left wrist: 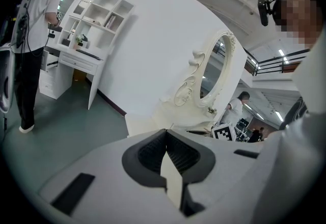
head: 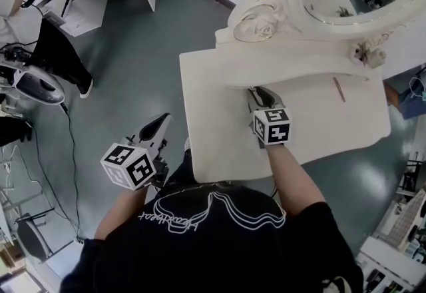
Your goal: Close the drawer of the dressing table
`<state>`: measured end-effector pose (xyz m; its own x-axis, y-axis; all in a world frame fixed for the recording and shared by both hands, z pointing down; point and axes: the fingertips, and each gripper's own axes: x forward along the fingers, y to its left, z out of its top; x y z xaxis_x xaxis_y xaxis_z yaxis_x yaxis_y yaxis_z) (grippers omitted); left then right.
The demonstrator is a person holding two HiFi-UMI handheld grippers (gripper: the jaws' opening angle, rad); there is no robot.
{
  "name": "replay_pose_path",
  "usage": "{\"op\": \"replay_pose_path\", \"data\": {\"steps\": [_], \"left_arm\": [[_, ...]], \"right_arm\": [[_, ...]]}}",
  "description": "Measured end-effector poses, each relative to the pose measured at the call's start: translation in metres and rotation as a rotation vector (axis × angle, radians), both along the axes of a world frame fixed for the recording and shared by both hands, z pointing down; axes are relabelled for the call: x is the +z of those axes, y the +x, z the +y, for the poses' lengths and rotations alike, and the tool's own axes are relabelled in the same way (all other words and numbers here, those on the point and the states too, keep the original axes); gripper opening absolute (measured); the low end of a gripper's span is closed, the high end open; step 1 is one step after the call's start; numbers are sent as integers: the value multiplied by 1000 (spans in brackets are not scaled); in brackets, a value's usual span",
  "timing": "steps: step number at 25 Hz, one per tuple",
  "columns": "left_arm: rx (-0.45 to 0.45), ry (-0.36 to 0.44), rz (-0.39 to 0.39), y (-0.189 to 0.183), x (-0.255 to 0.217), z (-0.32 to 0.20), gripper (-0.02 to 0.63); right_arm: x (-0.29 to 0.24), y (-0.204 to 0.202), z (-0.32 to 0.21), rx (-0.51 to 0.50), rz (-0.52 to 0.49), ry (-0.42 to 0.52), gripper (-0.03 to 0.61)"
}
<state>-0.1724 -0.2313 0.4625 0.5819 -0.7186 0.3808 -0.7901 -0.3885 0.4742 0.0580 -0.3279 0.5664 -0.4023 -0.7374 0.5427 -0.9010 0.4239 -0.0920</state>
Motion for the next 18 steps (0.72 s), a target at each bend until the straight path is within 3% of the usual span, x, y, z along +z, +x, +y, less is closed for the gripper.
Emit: {"op": "replay_pose_path", "data": {"steps": [11,18], "left_arm": [[0,1,-2,-2,0,4,3],[17,32,16,13,-14,10,3]], "right_arm": [[-1,-2,-1,-9,-1,-1,105],[-20,-2,17,-51,-21,19,216]]}}
